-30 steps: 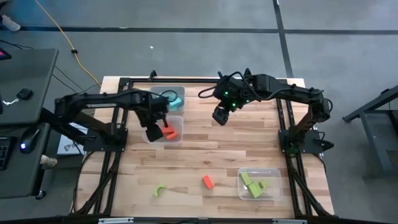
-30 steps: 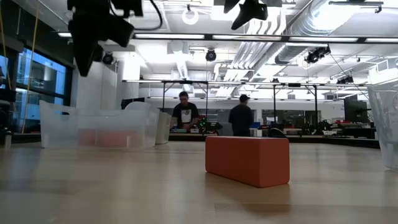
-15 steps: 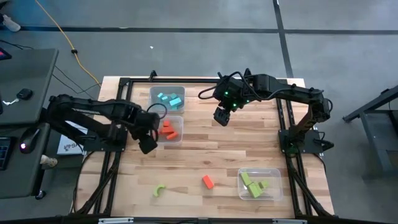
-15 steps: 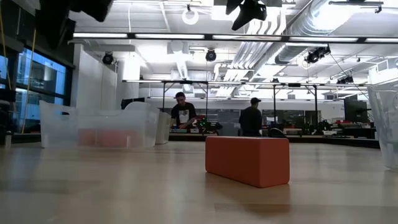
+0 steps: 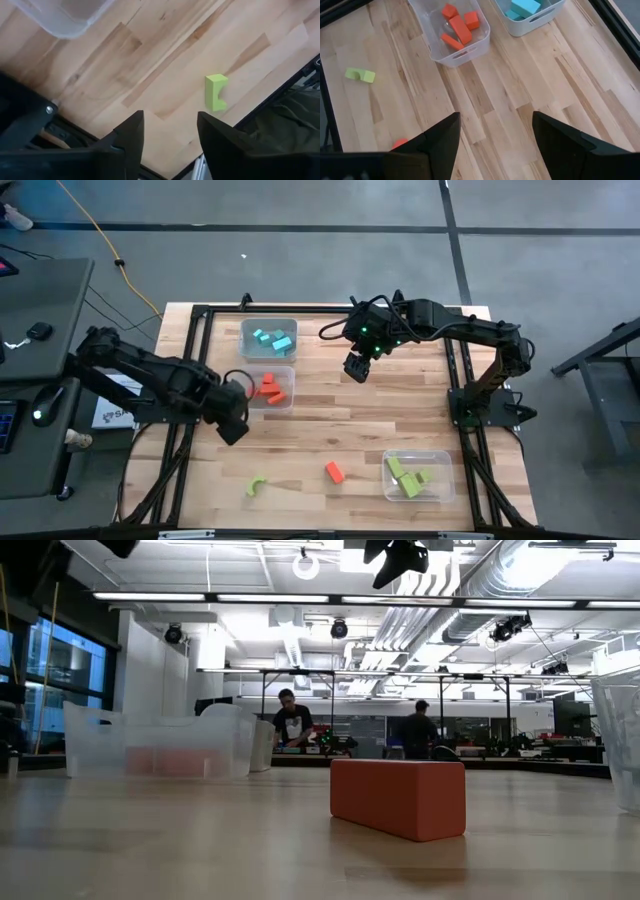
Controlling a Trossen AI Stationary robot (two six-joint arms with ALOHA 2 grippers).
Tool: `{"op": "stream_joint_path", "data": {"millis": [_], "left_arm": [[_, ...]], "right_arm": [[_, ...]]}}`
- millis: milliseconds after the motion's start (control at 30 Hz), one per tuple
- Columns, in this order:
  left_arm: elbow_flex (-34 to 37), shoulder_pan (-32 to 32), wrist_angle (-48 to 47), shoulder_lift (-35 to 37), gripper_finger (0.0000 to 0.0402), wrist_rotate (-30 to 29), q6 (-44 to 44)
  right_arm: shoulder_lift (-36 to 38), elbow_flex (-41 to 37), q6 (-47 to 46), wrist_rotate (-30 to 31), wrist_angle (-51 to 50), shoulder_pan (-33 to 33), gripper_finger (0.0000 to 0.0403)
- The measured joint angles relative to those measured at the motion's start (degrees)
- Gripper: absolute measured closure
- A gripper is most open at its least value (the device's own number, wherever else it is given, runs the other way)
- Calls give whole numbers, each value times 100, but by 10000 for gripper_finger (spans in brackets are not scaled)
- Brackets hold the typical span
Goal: Sort & place blocks by color
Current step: Put the green block into the bottom transparent bin
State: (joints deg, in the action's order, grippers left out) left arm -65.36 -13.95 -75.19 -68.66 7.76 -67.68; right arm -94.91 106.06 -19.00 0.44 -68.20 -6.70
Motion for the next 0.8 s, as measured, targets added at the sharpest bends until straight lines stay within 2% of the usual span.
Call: {"op": "stream_joint_path", "data": {"millis": [233,633,800], "left_arm": [[2,-730,296,-216,213,-404,-941],[4,-1641,1126,-1179,219,-861,-2184],[7,-1864,1591,-1729,219,-864,-2368]], "right_arm": [[0,0,0,-2,0,0,165],[0,0,0,-1,22,0,165],[0,0,0,0,28,0,165]]}}
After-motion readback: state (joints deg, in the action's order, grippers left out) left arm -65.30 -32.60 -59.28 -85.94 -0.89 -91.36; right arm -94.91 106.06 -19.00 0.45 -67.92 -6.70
